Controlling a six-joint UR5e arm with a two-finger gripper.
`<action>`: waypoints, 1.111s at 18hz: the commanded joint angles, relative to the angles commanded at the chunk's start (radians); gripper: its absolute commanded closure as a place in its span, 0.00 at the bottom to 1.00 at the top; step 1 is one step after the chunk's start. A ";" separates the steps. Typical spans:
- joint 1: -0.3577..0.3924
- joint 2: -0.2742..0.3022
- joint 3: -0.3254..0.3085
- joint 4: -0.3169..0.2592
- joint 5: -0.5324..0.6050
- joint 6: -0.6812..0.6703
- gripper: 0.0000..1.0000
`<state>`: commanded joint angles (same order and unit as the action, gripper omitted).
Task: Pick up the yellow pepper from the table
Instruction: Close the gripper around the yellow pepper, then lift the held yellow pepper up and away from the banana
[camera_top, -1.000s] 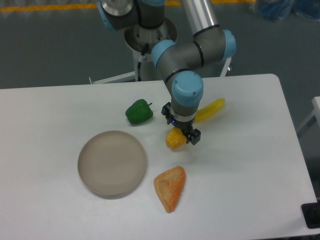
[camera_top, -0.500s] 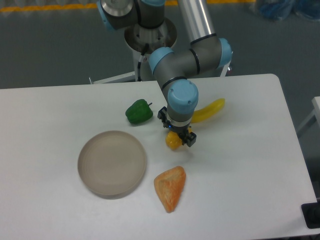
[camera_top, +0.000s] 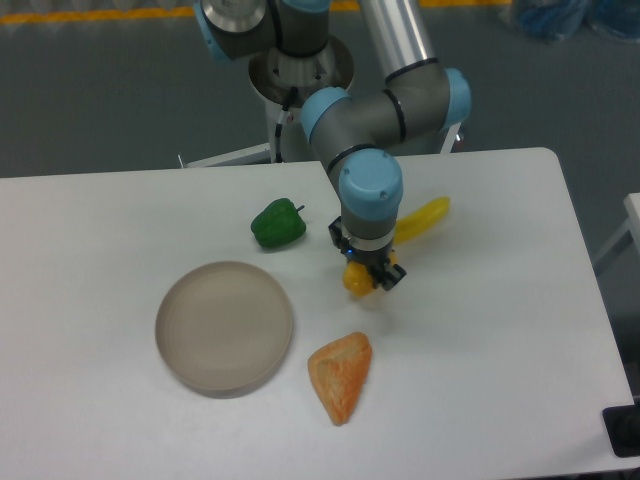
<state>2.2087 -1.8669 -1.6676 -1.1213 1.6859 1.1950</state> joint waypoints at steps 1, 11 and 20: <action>0.018 0.003 0.018 0.000 0.000 0.003 0.75; 0.169 -0.026 0.249 -0.202 -0.055 0.172 0.81; 0.221 -0.084 0.266 -0.199 -0.081 0.297 0.80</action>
<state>2.4297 -1.9511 -1.4021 -1.3208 1.6045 1.4923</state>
